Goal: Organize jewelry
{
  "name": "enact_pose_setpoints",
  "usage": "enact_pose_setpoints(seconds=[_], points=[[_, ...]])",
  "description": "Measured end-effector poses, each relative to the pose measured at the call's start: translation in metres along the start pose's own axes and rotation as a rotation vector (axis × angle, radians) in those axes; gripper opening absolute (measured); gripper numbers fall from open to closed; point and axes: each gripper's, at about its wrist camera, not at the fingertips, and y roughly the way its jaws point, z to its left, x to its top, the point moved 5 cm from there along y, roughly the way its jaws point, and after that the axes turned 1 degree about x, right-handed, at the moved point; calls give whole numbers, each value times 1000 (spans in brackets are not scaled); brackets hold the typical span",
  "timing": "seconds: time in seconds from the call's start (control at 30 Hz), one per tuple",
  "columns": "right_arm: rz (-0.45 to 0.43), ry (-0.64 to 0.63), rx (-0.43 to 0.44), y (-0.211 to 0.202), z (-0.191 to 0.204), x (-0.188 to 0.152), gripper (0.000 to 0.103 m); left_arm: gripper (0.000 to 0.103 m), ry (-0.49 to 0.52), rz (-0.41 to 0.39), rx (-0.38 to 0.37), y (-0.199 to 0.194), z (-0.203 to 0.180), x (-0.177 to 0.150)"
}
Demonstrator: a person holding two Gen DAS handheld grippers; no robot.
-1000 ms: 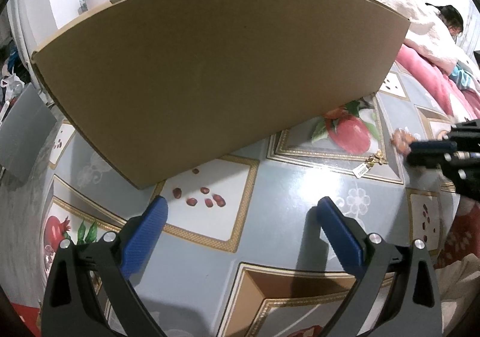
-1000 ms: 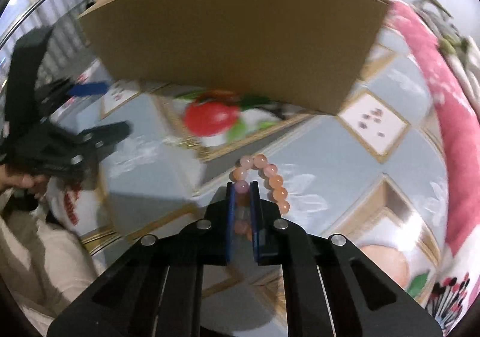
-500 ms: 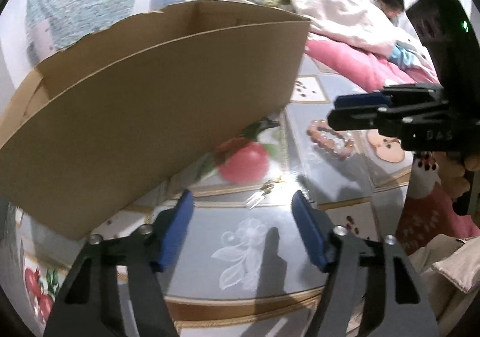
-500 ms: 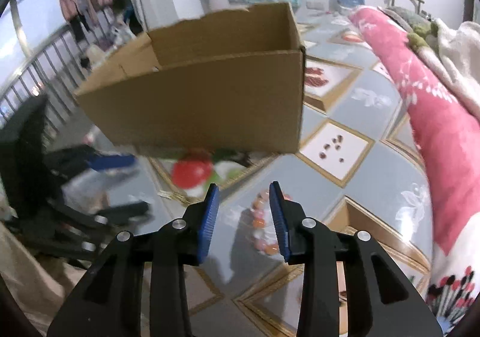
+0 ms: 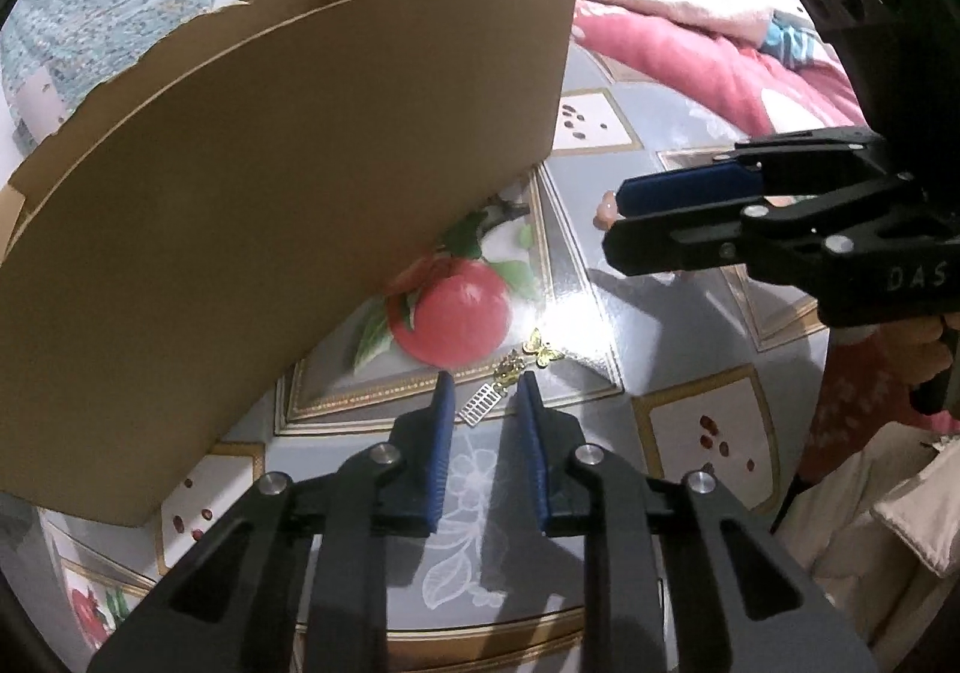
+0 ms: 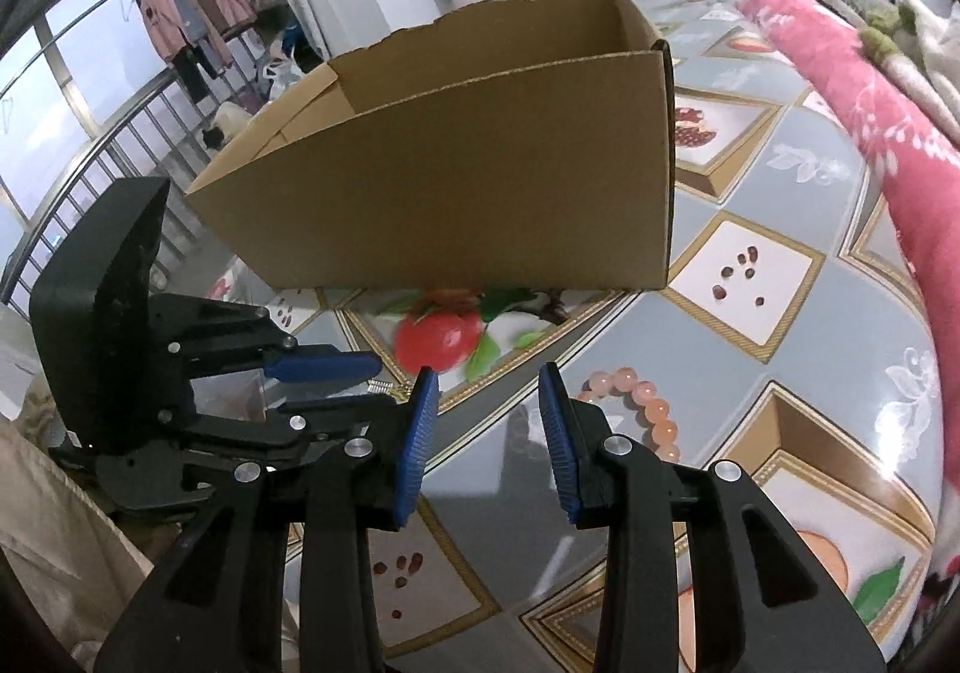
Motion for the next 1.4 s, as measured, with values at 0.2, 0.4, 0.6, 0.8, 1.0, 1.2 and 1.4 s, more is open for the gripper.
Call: enact_pose_setpoints(seconds=[0.2,0.4,0.6,0.8,1.0,1.2,1.4], points=[[0,9,10,2,-2,0,34,10,23,37,-5,4,0,3],[-3,7,7,0,-3,0,34,5,40,44,0,4,-1,2],[-2,-2,3,-2,0,0,34,4,26,34,1,2,-3,-3],[27,-92,7,1,16,-1,34,4,-74,27,40,-7,14,-15],[98,-269,-2,18,34,-3,34,4,-156,7,50,-12,30,-23],[163,-432,-3,37,45,-7,32,4,-155,-3,45,-14,33,-25],[190,-492,-1,46,48,-8,23,4,-158,-8,33,-15,36,-26]])
